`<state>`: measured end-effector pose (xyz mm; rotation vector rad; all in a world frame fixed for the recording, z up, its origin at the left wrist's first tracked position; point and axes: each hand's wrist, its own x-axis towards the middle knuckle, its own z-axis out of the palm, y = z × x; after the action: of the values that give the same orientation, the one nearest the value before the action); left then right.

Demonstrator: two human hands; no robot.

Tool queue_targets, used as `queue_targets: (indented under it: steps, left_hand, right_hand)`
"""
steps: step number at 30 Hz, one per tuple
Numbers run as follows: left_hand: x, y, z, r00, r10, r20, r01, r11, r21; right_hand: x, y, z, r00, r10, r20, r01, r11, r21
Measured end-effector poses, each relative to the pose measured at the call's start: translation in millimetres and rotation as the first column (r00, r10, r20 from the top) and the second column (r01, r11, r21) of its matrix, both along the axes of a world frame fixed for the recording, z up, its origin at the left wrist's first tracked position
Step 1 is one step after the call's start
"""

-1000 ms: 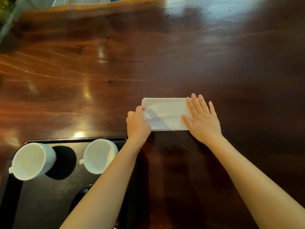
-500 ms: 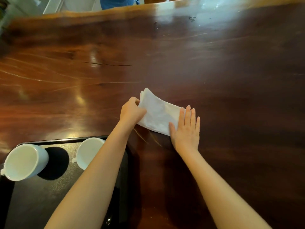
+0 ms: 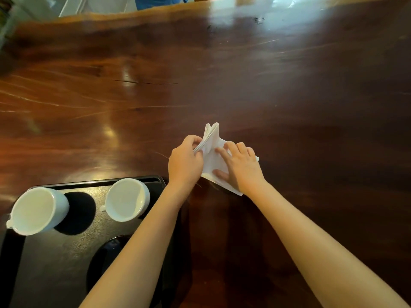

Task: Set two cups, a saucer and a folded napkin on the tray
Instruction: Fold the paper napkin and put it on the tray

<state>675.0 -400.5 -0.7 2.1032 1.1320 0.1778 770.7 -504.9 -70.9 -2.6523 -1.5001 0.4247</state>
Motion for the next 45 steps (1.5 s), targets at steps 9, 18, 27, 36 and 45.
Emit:
queue_targets:
  steps: [9, 18, 27, 36, 45]
  left_hand:
    - [7.8, -64.4, -16.5, 0.993, -0.099, 0.072, 0.084, 0.979, 0.184]
    - [5.7, -126.1, -70.9, 0.979, -0.186, 0.087, 0.15, 0.937, 0.316]
    - [-15.5, -130.7, -90.2, 0.971, -0.24, 0.003, 0.216, 0.879, 0.425]
    - [-25.9, -133.8, -100.7, 0.963, -0.269, 0.014, 0.228, 0.841, 0.49]
    - [-31.5, -136.1, -99.9, 0.946, -0.324, -0.029, 0.291, 0.806, 0.515]
  right_hand:
    - [48.5, -24.9, 16.7, 0.453, -0.249, -0.856, 0.573, 0.817, 0.065]
    - [67.5, -45.6, 23.9, 0.556, -0.222, -0.801, 0.415, 0.909, 0.037]
    - [49.3, -68.5, 16.9, 0.739, -0.277, -0.614, 0.437, 0.89, 0.125]
    - [35.9, -88.5, 10.1, 0.732, -0.248, -0.635, 0.442, 0.882, 0.165]
    - [12.8, -103.7, 1.4, 0.868, -0.255, -0.425, 0.374, 0.899, 0.225]
